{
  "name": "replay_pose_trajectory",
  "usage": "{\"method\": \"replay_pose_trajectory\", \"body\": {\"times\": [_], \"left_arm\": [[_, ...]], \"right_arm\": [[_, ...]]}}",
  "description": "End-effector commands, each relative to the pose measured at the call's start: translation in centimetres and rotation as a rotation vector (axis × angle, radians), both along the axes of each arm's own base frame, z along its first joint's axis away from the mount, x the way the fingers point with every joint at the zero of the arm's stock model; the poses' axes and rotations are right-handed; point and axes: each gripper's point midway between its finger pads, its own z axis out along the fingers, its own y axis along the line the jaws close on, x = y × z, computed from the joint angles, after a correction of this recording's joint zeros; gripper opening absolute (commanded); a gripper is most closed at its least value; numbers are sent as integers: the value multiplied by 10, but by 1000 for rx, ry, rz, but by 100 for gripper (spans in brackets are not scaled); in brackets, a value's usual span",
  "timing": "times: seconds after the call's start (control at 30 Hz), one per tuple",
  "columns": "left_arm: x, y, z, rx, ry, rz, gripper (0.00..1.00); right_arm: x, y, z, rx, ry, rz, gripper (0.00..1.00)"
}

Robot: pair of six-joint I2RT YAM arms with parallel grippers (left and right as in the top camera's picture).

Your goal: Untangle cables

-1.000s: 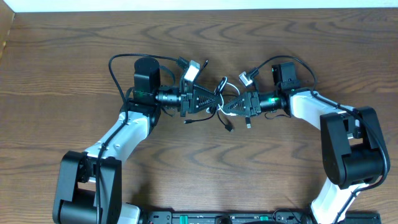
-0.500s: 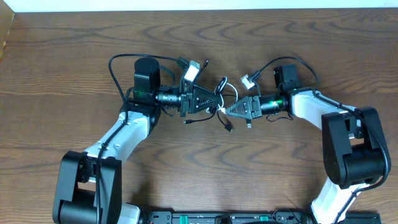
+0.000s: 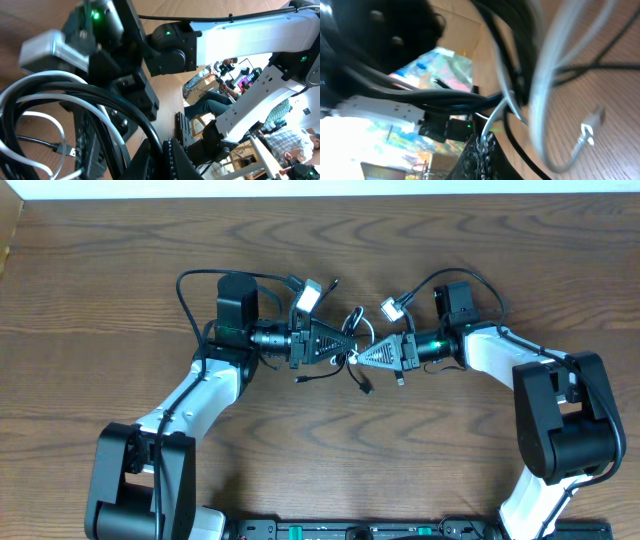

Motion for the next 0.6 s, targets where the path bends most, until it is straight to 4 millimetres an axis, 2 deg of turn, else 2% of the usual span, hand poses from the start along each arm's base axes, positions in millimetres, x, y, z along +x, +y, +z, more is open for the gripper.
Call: {"method": "replay_pose_trajectory", "body": {"times": [0.0, 0.27, 0.3, 0.33, 0.37, 0.47, 0.57], "left_arm": [[-2, 0, 5, -12, -23, -19, 8], [-2, 0, 5, -11, -22, -19, 8], [-2, 0, 4, -10, -18, -18, 7], [-2, 0, 4, -10, -18, -18, 7], [-2, 0, 4, -10, -17, -18, 7], [-2, 0, 4, -10, -17, -18, 7], [-3, 1, 3, -10, -15, -18, 7]], "right_arm": [[-2, 0, 18, 58, 37, 29, 1], [17, 0, 3, -44, 62, -61, 2], [18, -3, 3, -43, 63, -67, 18], [19, -4, 4, -42, 63, -72, 38], [20, -6, 4, -37, 64, -73, 47], [23, -14, 9, -13, 67, -78, 58], [26, -27, 16, 33, 59, -82, 61]]}}
